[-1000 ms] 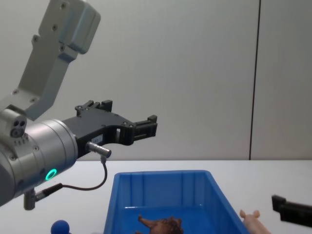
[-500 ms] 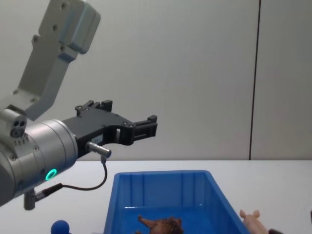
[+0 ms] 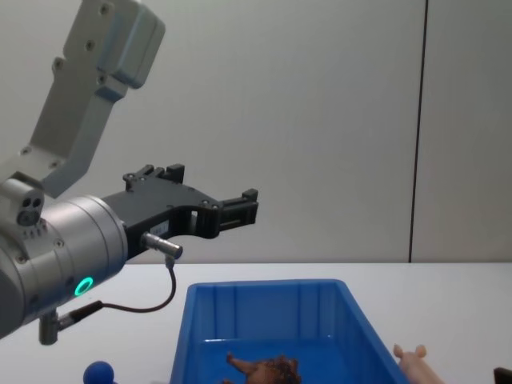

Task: Pick up the two dolls from the table and place them into the box.

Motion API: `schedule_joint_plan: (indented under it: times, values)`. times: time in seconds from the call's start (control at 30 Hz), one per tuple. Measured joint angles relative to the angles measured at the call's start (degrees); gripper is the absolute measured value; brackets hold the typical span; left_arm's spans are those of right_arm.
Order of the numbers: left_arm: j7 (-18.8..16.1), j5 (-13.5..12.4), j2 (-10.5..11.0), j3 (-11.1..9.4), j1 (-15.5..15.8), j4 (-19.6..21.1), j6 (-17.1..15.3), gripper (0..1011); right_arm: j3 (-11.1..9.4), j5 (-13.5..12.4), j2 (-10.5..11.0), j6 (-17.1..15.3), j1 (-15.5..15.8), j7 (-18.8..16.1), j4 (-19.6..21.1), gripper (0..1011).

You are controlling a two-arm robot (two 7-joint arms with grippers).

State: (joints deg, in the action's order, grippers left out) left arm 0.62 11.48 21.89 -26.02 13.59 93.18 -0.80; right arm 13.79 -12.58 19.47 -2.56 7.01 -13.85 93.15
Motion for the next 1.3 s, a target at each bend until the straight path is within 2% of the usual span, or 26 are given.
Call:
schedule_joint_plan:
  times: [0.53,0.83,1.3]
  values:
    - [0.0,0.0,0.0,0.0,0.0,0.0,0.0,1001,0.6,1.1,-2.8,2.0,-4.4,-0.6,-6.2,1001]
    - [0.0,0.0,0.0,0.0,0.0,0.0,0.0,1000,1.2,0.7,-4.6,3.2,-7.2,-2.3,-10.2,1001]
    - [0.0,0.0,0.0,0.0,0.0,0.0,0.0,1001,2.0,0.1,-6.3,3.8,-9.4,-4.6,-13.8,1001]
